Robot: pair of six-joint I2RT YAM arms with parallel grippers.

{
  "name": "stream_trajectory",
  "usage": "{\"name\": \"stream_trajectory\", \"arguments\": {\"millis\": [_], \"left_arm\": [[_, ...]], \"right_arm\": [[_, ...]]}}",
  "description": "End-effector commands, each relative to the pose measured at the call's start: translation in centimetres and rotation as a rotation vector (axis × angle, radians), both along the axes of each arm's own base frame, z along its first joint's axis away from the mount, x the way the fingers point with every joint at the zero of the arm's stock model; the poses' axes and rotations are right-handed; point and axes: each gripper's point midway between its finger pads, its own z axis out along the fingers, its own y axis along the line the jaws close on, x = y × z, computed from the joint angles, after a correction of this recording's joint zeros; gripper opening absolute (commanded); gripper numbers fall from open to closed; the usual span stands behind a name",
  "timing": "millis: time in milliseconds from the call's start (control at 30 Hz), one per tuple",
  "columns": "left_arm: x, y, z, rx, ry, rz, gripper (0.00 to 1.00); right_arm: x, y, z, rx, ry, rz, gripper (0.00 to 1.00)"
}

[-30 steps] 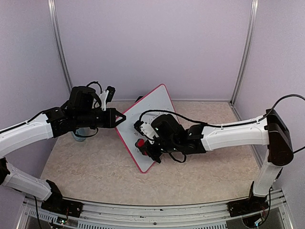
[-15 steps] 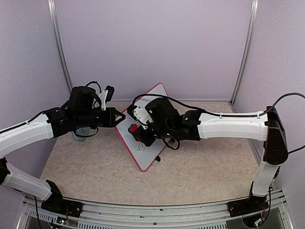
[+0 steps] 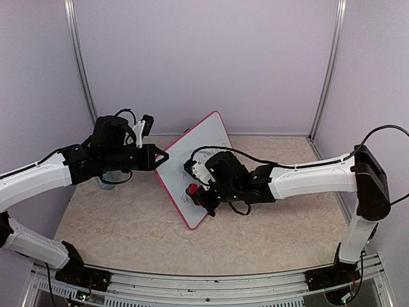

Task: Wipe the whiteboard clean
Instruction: Erase the whiteboard at the center of the board.

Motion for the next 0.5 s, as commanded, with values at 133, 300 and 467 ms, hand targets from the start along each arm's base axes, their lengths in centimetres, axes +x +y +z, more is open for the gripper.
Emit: {"name": "stream_trajectory", "arguments": {"millis": [133, 300, 467], "left_arm": [[-1.1, -1.3, -0.8, -0.023, 0.033, -0.057, 0.00], [-1.3, -1.0, -0.9, -0.019, 0.033, -0.049, 0.00], [-1.2, -1.0, -1.0, -0.018, 0.033, -0.049, 0.00]], "right_arm": [[3.0, 3.2, 5.5, 0.065, -0.102, 0.012, 0.00], [4.3, 4.5, 7.6, 0.075, -0.137, 0.018, 0.00], [4.4, 4.2, 7.5, 0.072, -0.138, 0.011, 0.00]]}}
